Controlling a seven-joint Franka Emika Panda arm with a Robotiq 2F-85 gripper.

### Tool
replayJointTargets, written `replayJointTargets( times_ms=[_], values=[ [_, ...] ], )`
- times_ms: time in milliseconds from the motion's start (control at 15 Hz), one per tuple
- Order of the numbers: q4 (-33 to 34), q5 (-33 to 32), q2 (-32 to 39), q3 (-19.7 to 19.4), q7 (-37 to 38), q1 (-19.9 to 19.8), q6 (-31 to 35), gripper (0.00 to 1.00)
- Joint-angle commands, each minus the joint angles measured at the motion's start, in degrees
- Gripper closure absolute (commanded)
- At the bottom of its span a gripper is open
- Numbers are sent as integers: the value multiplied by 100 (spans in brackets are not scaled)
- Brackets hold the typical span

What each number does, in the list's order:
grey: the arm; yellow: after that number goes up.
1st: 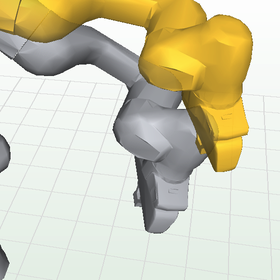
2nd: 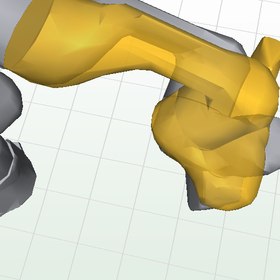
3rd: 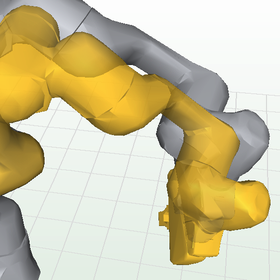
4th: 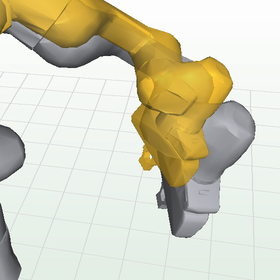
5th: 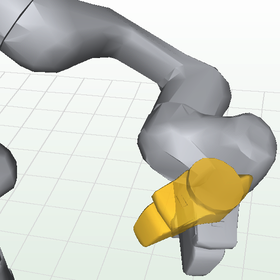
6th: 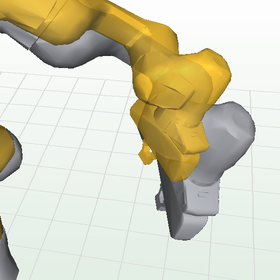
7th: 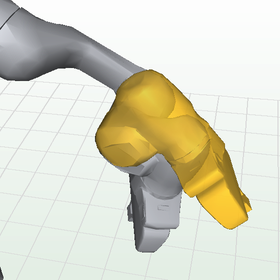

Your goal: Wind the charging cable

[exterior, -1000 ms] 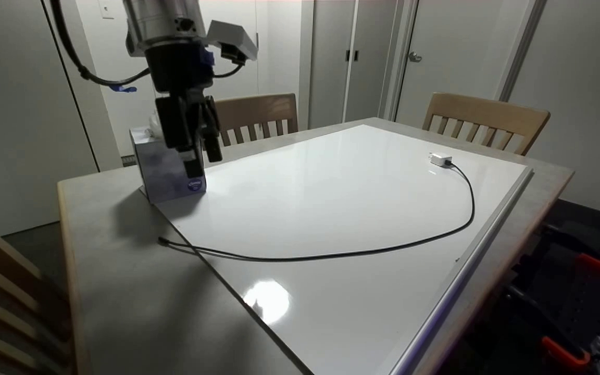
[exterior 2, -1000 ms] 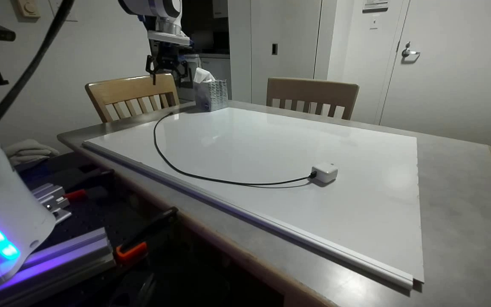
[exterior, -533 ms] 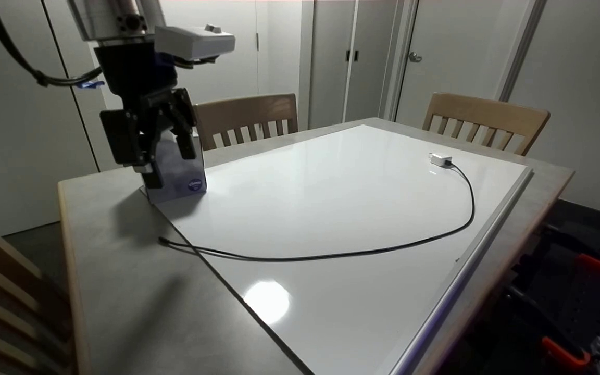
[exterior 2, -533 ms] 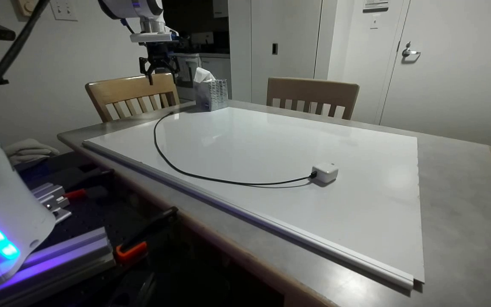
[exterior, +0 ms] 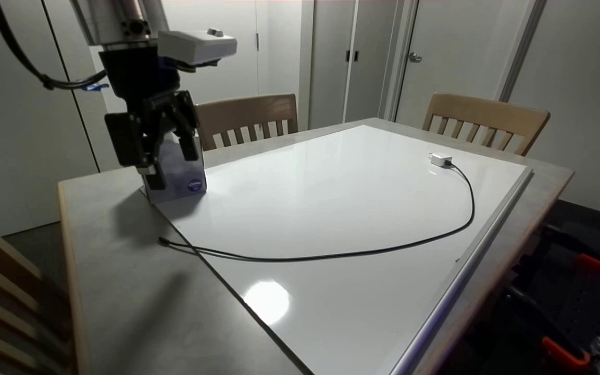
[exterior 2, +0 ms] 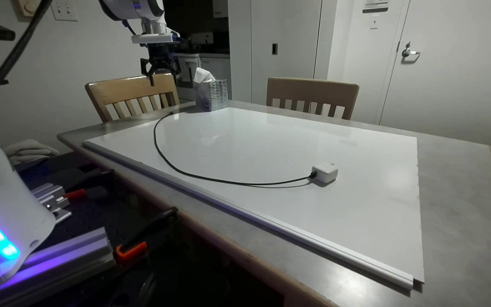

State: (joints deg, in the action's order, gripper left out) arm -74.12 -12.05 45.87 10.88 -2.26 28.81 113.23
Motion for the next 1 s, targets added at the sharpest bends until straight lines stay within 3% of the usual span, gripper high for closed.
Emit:
replayJointTargets(
  times_ms=[0,933],
  values=[
    [30,87,176,63,-65,-43,178,0],
    [137,308,855,233,16,-18,797,0]
  ],
)
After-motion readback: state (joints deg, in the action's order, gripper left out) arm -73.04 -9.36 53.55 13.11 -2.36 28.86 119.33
